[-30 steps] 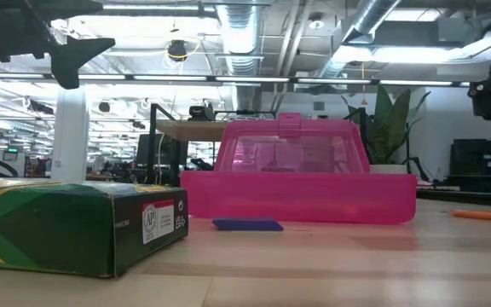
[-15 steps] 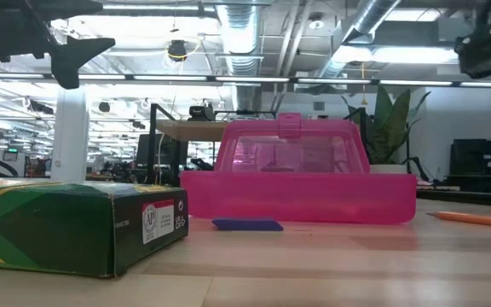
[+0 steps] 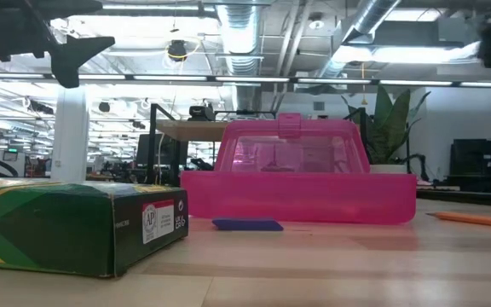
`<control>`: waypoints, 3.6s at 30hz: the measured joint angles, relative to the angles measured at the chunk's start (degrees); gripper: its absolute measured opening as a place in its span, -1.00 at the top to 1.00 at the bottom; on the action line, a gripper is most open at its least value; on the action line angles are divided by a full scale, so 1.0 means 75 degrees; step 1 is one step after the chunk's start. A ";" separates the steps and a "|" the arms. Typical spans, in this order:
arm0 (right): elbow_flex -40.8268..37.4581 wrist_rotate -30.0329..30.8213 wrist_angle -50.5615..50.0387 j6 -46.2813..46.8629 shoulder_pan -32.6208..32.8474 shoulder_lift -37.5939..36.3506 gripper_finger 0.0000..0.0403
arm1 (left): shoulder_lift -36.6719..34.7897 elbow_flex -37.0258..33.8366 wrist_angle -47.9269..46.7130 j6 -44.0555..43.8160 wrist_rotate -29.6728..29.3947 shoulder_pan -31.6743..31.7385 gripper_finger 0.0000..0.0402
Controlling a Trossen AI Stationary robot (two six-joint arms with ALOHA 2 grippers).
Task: Pack school essentials
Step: Put the top orange pencil into the red supply box
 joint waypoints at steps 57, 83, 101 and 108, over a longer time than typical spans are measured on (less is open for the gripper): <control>-0.0002 -0.1788 -0.1449 -0.0354 -0.1054 -0.2127 0.13 | -0.0001 -0.0003 0.0078 0.0114 -0.0484 -0.0002 -0.31; -0.0486 -0.3617 0.0142 -0.1015 -0.2818 -0.0364 0.05 | 0.0001 -0.0003 0.0063 0.0181 -0.0452 -0.0002 -0.31; -0.0466 -0.4359 0.0750 -0.2292 -0.3441 -0.0079 0.95 | 0.0001 -0.0003 0.0065 0.0277 -0.0458 -0.0002 -0.31; -0.0375 -0.4350 0.0602 -0.2579 -0.3439 -0.0192 0.97 | 0.0001 -0.0003 0.0068 0.0277 -0.0458 -0.0002 -0.31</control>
